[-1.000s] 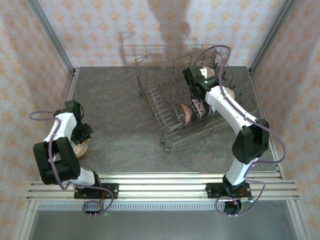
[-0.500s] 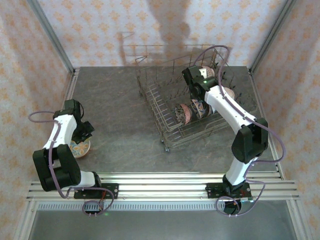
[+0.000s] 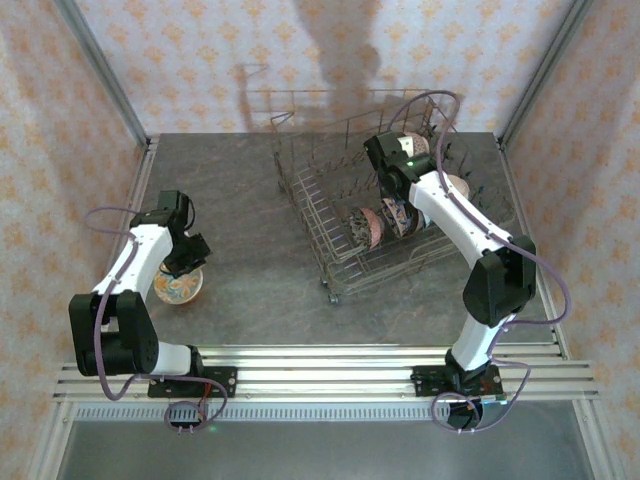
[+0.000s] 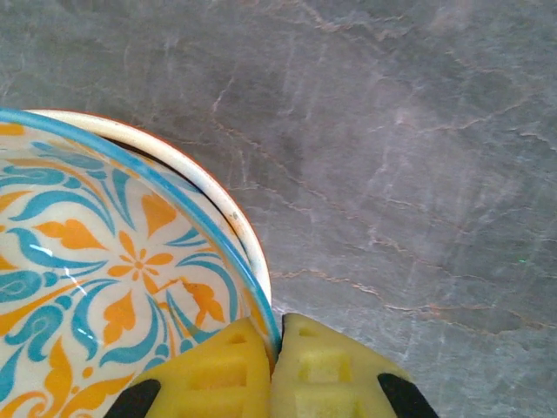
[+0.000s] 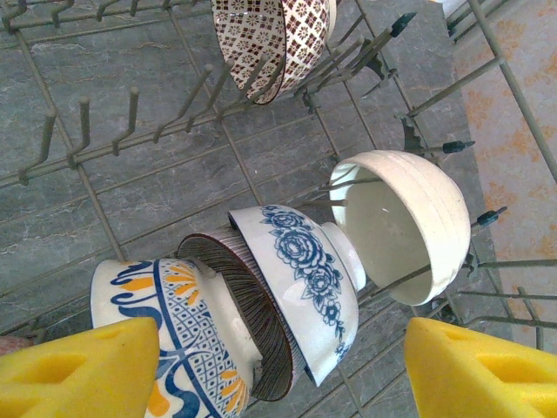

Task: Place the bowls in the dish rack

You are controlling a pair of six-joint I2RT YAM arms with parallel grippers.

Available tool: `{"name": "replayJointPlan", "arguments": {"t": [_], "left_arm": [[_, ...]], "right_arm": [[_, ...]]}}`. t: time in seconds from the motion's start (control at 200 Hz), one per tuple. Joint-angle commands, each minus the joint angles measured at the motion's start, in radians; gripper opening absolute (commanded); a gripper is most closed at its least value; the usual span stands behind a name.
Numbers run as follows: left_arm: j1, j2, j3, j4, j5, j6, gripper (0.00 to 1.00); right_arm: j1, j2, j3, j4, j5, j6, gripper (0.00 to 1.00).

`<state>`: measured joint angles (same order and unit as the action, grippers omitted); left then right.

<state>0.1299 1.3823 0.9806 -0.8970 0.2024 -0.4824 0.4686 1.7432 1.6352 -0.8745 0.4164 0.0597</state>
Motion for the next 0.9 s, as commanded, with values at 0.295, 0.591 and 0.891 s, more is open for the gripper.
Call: {"name": "replayJointPlan", "arguments": {"t": [0.295,0.591,0.891], "left_arm": [[-0.008,-0.163,0.09,-0.093,0.004,-0.052,0.0],[-0.022,-0.287,0.138,-0.11,0.014,-0.131,0.0],[-0.213,-0.325,0.297,-0.085,-0.098,-0.265,0.0]], "right_arm": [[0.007,-0.077,-0.027,0.026,-0.085,-0.013,0.73],[0.008,-0.112,-0.025,0.034,-0.143,-0.031,0.73],[0.027,-0.18,-0.015,0.045,-0.295,-0.016,0.71]]}}
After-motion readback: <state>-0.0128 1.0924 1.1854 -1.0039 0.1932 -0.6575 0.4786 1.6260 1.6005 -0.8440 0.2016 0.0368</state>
